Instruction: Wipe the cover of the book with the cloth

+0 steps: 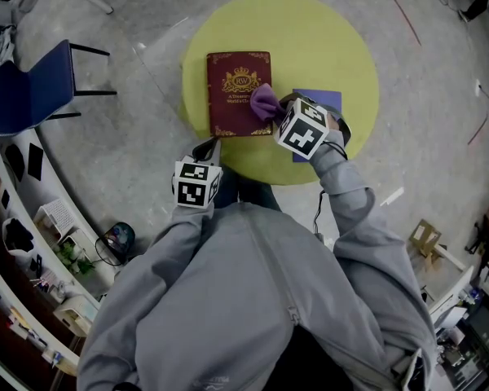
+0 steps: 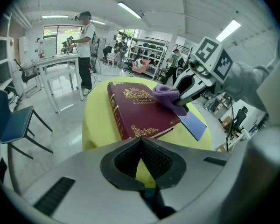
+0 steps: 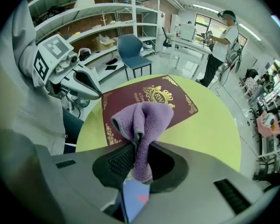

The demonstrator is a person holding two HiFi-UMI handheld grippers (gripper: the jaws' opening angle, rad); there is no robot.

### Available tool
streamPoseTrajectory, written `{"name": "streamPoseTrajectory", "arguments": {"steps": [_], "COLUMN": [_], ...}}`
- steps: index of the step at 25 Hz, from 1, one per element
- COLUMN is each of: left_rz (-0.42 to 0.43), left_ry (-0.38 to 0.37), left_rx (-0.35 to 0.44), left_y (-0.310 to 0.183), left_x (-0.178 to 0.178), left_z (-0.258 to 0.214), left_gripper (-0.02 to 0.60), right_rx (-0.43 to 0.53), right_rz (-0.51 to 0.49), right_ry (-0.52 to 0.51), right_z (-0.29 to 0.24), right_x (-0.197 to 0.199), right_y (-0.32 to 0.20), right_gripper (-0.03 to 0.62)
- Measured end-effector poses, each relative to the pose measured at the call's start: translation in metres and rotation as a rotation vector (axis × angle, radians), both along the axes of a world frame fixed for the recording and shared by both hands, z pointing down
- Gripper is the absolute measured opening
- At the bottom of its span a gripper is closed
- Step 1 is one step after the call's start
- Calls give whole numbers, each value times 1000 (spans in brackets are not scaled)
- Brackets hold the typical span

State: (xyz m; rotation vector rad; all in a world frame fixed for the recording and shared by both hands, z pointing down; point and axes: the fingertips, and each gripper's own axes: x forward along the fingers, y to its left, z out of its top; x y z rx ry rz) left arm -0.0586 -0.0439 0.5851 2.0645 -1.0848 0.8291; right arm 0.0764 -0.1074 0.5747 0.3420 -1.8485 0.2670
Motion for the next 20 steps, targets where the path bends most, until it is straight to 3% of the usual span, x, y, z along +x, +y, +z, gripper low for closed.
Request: {"name": "streamPoseTrajectory", "arguments": {"steps": [12, 20], "left_rz": [0, -8], "left_ry": [-10, -12], "left_rx": [-12, 12], "left_y": [6, 3], "left_x": [-5, -8], "left_z": [2, -7], "left_gripper": [18, 18], "right_rx": [-27, -18], "right_rz": [61, 177], "right_ry": [98, 37], "right_z": [11, -2], "right_x": [41, 53], "right_y": [11, 28], "right_gripper": [91, 91]}}
